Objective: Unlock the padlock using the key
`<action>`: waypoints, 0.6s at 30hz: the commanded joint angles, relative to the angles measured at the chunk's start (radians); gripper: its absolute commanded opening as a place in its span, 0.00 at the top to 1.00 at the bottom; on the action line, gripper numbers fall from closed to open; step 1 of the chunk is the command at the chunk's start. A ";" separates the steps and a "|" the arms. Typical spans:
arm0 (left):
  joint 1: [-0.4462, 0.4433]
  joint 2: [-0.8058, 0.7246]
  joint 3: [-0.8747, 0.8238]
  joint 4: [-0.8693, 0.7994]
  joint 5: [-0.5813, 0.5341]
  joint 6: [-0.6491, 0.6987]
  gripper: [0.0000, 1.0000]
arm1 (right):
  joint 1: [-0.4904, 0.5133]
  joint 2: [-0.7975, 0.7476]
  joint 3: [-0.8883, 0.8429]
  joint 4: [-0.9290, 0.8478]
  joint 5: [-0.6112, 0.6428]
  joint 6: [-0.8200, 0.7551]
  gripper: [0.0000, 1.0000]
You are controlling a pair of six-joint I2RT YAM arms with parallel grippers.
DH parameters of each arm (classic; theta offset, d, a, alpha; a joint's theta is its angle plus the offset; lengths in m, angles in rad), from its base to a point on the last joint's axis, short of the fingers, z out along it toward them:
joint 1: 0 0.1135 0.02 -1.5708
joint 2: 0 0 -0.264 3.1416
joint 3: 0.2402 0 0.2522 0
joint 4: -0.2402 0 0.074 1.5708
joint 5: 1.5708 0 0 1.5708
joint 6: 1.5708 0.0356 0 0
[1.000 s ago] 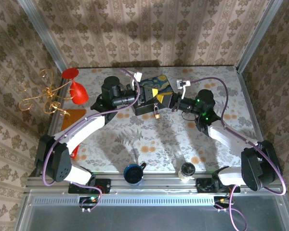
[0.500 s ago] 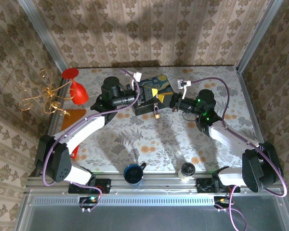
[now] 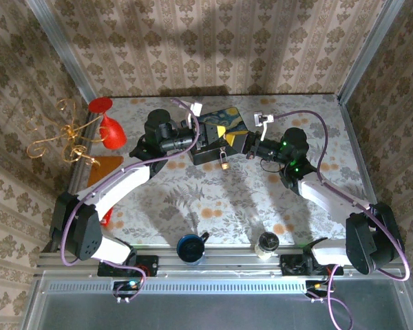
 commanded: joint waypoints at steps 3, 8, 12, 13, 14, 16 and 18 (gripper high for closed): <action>0.009 -0.021 0.005 0.037 0.004 -0.013 1.00 | 0.013 0.012 0.016 0.045 -0.033 0.010 0.83; 0.010 -0.014 0.009 0.038 0.008 -0.016 1.00 | 0.016 0.020 0.023 0.047 -0.034 0.010 0.81; 0.013 -0.014 0.008 0.039 0.006 -0.018 1.00 | 0.016 0.025 0.024 0.046 -0.031 0.008 0.87; 0.013 -0.013 0.008 0.040 0.006 -0.020 1.00 | 0.016 0.027 0.024 0.047 -0.032 0.009 0.87; 0.013 -0.012 0.008 0.040 0.006 -0.020 1.00 | 0.016 0.027 0.024 0.047 -0.033 0.010 0.90; 0.013 -0.011 0.008 0.041 0.006 -0.019 1.00 | 0.016 0.028 0.023 0.050 -0.032 0.011 0.96; 0.013 -0.009 0.008 0.041 0.006 -0.022 1.00 | 0.016 0.028 0.024 0.049 -0.029 0.013 1.00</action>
